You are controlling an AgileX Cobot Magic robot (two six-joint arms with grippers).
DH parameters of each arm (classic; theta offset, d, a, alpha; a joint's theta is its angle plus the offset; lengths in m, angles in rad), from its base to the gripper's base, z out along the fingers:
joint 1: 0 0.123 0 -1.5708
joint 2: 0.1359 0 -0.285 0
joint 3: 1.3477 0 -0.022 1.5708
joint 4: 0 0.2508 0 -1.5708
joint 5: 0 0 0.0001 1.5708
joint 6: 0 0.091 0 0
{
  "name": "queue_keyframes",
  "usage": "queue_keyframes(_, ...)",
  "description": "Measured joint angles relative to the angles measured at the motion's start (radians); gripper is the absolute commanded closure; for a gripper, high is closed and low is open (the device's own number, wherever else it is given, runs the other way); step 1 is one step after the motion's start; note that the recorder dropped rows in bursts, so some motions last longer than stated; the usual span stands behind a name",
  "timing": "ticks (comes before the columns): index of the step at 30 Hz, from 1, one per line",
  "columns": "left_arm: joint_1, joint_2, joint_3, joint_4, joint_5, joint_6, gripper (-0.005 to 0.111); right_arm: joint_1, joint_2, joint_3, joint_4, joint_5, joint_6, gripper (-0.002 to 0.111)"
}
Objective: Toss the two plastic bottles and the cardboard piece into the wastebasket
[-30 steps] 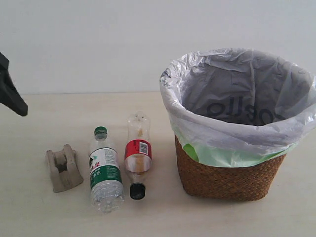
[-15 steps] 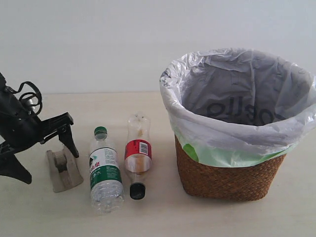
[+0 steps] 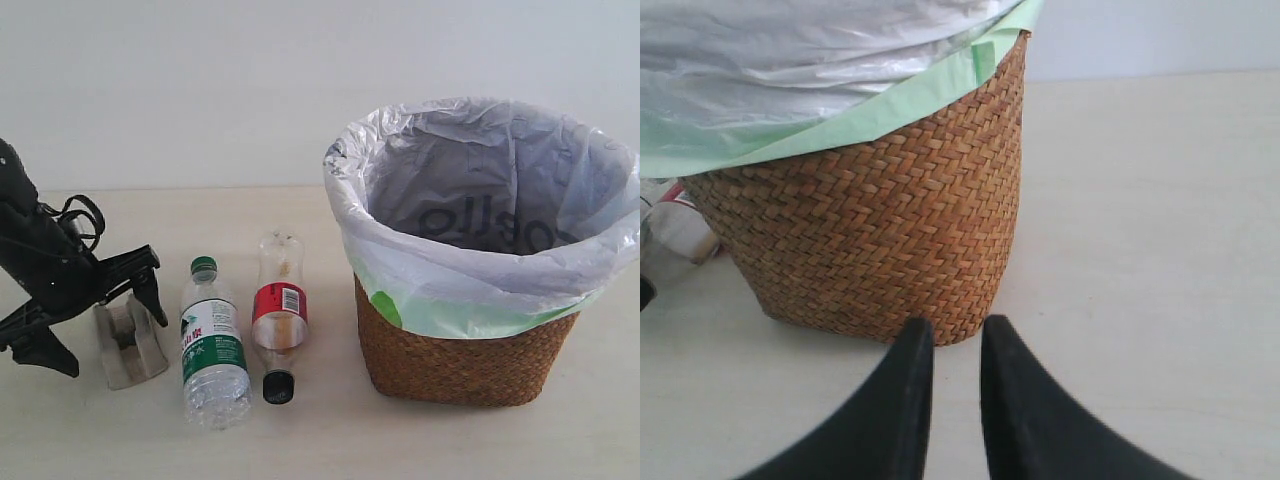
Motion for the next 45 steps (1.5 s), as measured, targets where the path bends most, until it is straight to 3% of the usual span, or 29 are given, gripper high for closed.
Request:
queue_keyframes(2, 0.0, 0.008, 0.0, 0.0, -0.007, 0.0, 0.017, 0.0, 0.0, 0.0, 0.0, 0.0, 0.0, 0.095)
queue_keyframes(4, 0.0, 0.018, 0.0, 0.0, -0.016, 0.0, 0.031, 0.0, 0.0, 0.0, 0.0, 0.0, 0.0, 0.095)
queue_keyframes(8, 0.0, 0.022, -0.002, 0.025, -0.032, 0.002, 0.08, 0.0, 0.0, 0.0, 0.0, 0.0, 0.0, 0.095)
queue_keyframes(9, 0.0, 0.022, -0.004, 0.04, -0.036, 0.006, 0.1, 0.0, 0.0, 0.0, 0.0, 0.0, 0.0, 0.095)
queue_keyframes(10, 0.0, 0.022, -0.009, 0.059, -0.036, 0.011, 0.102, 0.0, 0.0, 0.0, 0.0, 0.0, 0.0, 0.095)
queue_keyframes(18, -0.002, -0.018, -0.039, 0.242, 0.042, 0.03, 0.103, 0.0, 0.0, 0.0, 0.0, 0.0, 0.0, 0.095)
queue_keyframes(26, 0.001, -0.261, -0.023, 0.397, 0.134, 0.032, 0.103, 0.0, 0.0, 0.0, 0.0, 0.0, 0.0, 0.095)
queue_keyframes(30, 0.056, -0.388, 0.035, 0.414, 0.178, 0.032, 0.103, 0.0, 0.0, 0.0, 0.0, 0.0, 0.0, 0.095)
queue_keyframes(38, 0.254, -0.526, 0.142, 0.534, 0.273, 0.047, 0.103, 0.0, 0.0, 0.0, 0.0, 0.0, 0.0, 0.095)
queue_keyframes(41, 0.294, -0.54, 0.175, 0.538, 0.273, 0.049, 0.103, 0.0, 0.0, 0.0, 0.0, 0.0, 0.0, 0.095)
queue_keyframes(45, 0.301, -0.537, 0.189, 0.527, 0.258, 0.061, 0.103, 0.0, 0.0, 0.0, 0.0, 0.0, 0.0, 0.095)
